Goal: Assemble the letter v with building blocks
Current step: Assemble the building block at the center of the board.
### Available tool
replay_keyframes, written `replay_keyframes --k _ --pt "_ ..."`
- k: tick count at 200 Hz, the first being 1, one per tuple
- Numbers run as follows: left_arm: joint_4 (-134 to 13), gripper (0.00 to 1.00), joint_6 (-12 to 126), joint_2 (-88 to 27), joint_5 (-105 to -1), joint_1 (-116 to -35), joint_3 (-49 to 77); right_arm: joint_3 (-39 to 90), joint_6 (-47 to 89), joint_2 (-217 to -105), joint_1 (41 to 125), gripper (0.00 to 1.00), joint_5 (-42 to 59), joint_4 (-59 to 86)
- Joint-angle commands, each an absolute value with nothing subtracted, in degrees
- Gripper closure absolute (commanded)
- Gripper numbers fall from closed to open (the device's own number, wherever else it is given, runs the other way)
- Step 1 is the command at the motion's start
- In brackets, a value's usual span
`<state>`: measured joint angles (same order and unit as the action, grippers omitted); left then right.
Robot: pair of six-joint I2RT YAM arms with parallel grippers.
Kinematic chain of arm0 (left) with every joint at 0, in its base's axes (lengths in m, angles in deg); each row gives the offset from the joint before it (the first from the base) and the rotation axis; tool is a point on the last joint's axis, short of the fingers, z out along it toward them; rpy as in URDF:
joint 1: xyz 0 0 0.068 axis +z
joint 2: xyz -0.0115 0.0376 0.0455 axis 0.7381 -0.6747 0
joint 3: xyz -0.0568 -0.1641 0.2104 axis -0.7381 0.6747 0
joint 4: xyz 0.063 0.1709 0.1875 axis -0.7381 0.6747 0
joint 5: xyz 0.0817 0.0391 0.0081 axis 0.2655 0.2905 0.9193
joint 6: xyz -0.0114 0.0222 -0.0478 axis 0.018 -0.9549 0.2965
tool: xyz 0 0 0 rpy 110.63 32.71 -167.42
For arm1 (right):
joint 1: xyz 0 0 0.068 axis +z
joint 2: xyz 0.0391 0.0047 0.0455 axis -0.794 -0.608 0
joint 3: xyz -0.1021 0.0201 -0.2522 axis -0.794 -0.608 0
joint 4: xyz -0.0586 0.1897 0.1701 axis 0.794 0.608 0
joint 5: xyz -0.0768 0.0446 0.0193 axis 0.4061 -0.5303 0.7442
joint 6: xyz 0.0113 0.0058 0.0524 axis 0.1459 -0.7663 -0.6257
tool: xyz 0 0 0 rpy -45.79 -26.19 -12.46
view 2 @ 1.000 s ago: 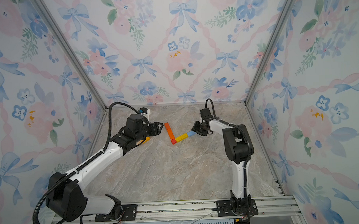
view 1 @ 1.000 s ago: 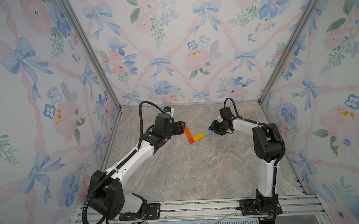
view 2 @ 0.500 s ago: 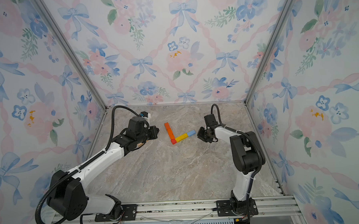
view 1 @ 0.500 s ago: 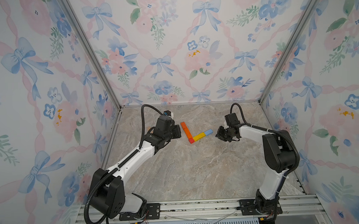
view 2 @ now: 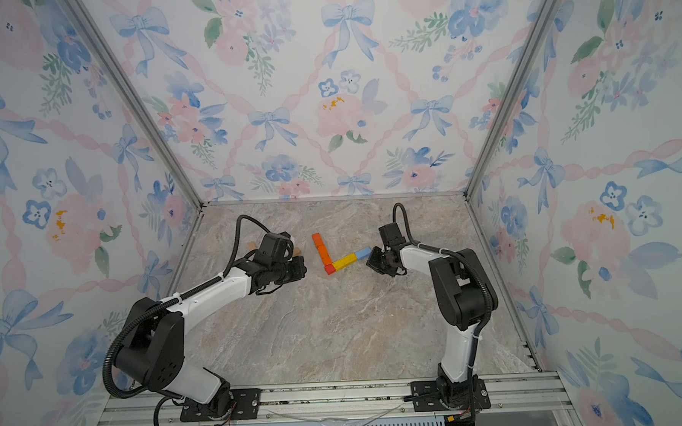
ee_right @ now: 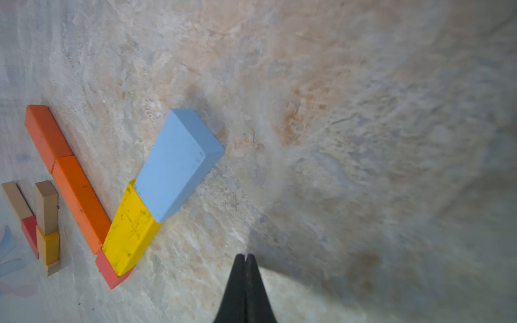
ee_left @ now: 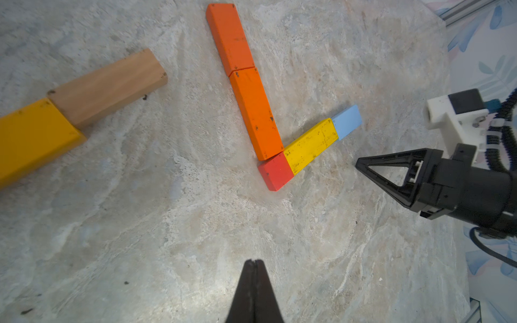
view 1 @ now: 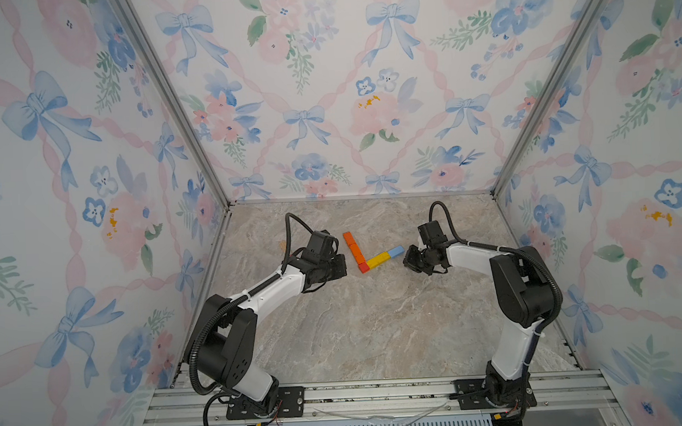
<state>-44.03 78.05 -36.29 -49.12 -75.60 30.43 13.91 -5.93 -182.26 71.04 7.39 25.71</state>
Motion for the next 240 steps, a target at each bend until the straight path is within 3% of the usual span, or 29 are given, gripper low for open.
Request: replay_keyframes --k 1,240 --pt "-43.7 1.0 79.3 -37.8 -50.0 -75.2 31.6 16.0 -6.7 -184.6 71.5 1.0 8.4 25.3" --pt "-43.7 1.0 79.7 -39.3 -50.2 -75.2 31.8 21.5 -7.5 -190.1 71.2 1.0 8.7 25.2"
